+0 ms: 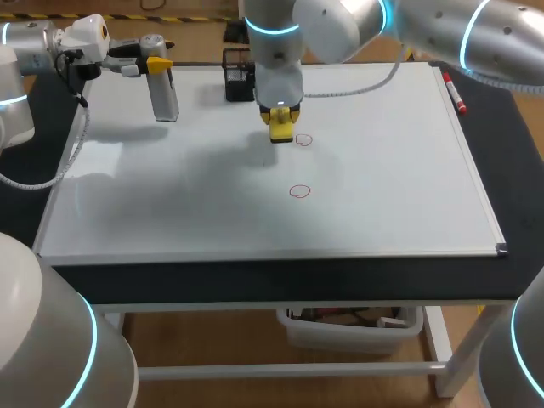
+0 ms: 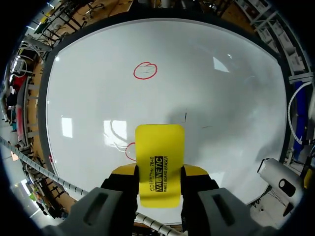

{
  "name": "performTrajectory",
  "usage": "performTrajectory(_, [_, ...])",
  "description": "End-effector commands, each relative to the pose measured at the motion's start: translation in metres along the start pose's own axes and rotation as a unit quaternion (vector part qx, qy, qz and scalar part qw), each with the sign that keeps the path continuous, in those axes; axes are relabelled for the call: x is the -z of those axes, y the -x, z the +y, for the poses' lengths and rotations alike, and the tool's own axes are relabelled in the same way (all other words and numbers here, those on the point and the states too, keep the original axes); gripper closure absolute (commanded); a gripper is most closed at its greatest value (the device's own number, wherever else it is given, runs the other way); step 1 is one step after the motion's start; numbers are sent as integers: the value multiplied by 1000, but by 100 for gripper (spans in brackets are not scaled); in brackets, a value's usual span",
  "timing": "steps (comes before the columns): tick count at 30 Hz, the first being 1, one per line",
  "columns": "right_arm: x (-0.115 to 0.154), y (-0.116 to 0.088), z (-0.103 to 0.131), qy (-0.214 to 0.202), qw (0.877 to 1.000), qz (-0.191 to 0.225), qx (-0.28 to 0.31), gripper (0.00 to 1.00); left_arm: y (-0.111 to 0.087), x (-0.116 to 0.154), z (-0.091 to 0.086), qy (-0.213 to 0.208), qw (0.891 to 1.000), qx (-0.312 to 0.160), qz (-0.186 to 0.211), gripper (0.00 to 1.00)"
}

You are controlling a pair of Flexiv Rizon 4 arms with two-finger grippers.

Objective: Pick up the inspection probe, press it on each red-marked spot on the whiteboard one by one, put down the probe, pick up the eraser, and wipe off all the red marks.

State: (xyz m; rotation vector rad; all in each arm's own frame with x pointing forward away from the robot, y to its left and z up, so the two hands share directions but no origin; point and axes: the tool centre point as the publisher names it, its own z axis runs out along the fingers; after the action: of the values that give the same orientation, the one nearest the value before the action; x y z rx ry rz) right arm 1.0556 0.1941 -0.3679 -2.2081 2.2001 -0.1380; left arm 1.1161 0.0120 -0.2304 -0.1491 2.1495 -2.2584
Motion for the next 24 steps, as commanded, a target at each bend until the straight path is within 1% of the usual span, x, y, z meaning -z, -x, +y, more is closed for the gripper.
performTrajectory(1, [9,-23,-2,-3,1000,-10,-9,100,-1,0,-1,0,1000,0,0,100])
performTrajectory(2, [10,-27,-3,-4,1000,-6,-13,100,-1,0,-1,0,1000,0,0,100])
performTrajectory(4, [10,-36,-6,-3,1000,-12,-23,100,-1,0,-1,0,1000,0,0,100])
performTrajectory(10, [10,-68,-13,2,998,-14,-62,100,-1,0,-1,0,1000,0,0,100])
performTrajectory(13, [11,-83,-13,3,996,-16,-83,100,-1,0,-1,0,1000,0,0,100])
performTrajectory(24, [10,-142,-6,5,988,0,-155,100,-1,0,-1,0,1000,0,0,100])
